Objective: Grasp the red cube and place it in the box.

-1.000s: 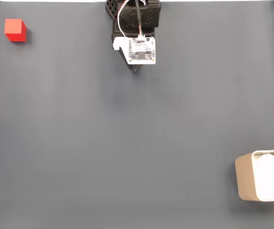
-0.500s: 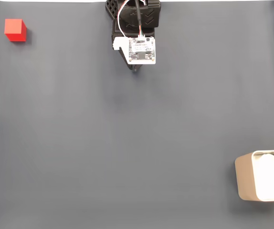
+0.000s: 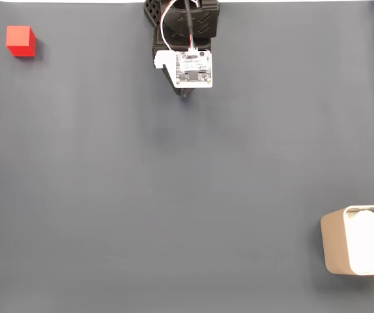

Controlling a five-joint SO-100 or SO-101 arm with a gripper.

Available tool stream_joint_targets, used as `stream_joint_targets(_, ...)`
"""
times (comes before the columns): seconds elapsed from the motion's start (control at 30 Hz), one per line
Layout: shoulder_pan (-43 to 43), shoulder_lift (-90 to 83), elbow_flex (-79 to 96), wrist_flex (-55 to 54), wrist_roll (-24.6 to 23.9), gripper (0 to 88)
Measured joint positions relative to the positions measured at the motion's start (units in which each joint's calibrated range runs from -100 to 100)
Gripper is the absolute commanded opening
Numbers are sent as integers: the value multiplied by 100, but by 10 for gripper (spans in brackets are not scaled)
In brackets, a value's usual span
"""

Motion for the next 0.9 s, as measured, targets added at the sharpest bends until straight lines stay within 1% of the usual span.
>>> stream_joint_targets(0.1,7,0,-36,-127,44,0)
stream_joint_targets(0.23,67,391,-552,-708,44,0)
stream_joint_targets(0.37,82,1138,-1962,-1344,88,0)
stream_joint_targets(0.47,52,1815,-3327,-1559,103,0)
stream_joint_targets(0.6,52,2770,-5090,-1559,103,0)
stream_joint_targets(0.7,52,3448,-6212,-1360,103,0)
stream_joint_targets(0.9,52,4299,-7495,-931,83,0)
